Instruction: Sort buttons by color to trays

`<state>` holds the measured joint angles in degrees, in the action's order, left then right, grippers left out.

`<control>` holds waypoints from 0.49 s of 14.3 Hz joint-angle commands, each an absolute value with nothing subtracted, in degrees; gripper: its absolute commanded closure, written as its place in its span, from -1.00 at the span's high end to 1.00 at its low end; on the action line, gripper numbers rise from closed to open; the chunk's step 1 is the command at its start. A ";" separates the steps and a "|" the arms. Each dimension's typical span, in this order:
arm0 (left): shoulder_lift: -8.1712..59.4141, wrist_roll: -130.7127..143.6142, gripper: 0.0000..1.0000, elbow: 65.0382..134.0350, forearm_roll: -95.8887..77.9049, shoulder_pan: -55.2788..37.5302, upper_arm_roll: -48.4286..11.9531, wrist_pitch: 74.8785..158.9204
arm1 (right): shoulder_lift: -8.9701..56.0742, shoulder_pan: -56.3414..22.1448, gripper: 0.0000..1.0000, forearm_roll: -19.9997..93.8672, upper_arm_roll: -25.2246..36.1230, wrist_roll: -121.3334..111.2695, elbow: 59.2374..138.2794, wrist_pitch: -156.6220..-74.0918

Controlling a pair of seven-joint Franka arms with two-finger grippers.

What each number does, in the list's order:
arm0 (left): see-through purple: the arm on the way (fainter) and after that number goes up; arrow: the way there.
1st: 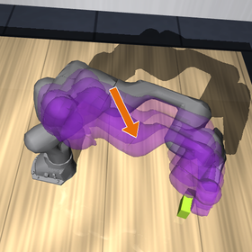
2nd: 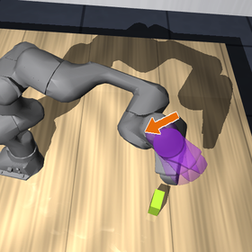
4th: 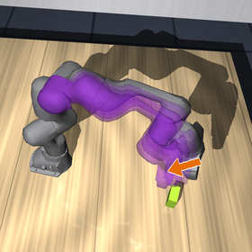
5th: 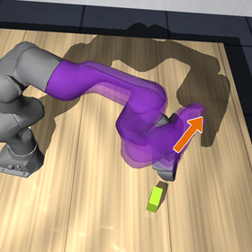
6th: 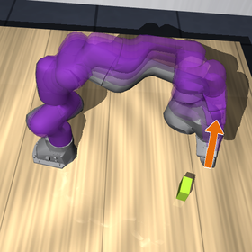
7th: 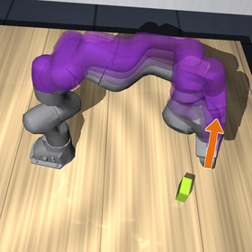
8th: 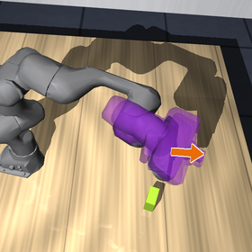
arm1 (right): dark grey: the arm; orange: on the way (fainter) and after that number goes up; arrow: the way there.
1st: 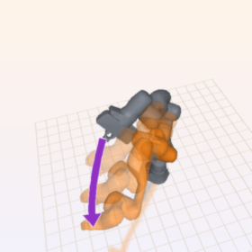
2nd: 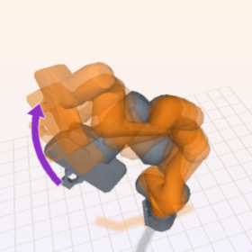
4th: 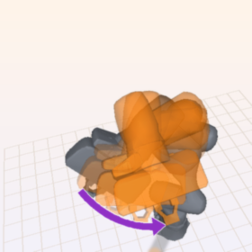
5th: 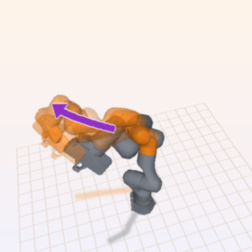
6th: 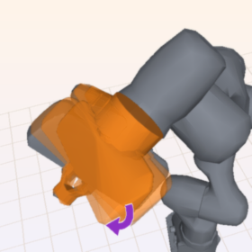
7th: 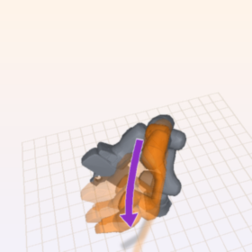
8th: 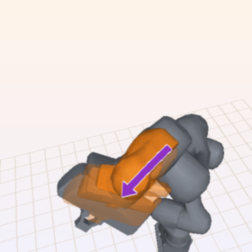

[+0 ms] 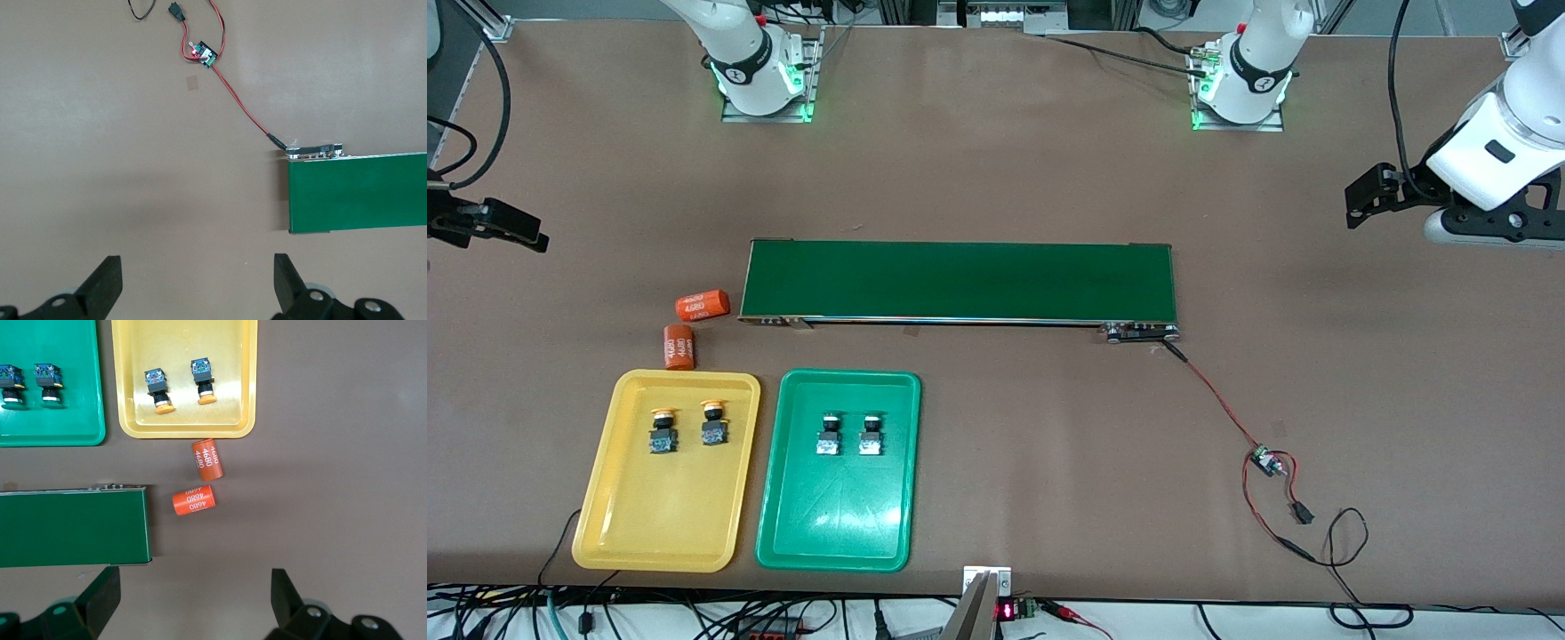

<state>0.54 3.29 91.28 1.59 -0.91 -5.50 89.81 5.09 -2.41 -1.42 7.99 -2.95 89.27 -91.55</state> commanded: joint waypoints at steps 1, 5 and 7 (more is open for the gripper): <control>1.32 2.64 1.00 89.38 0.70 -1.23 -5.36 88.51 | -1.49 -3.25 1.00 -2.55 8.70 -2.20 97.11 -94.22; 1.32 2.72 1.00 89.38 0.70 -1.23 -5.36 88.51 | -2.02 -3.34 1.00 -3.77 8.26 -2.02 95.98 -93.25; 1.32 2.72 1.00 89.38 0.70 -1.23 -5.36 88.51 | -1.67 -3.52 1.00 -4.04 8.00 -0.97 95.02 -92.20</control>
<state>0.54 3.29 91.26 1.59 -0.91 -5.52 89.81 -0.82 -2.85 -2.72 8.23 -2.65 94.68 -92.47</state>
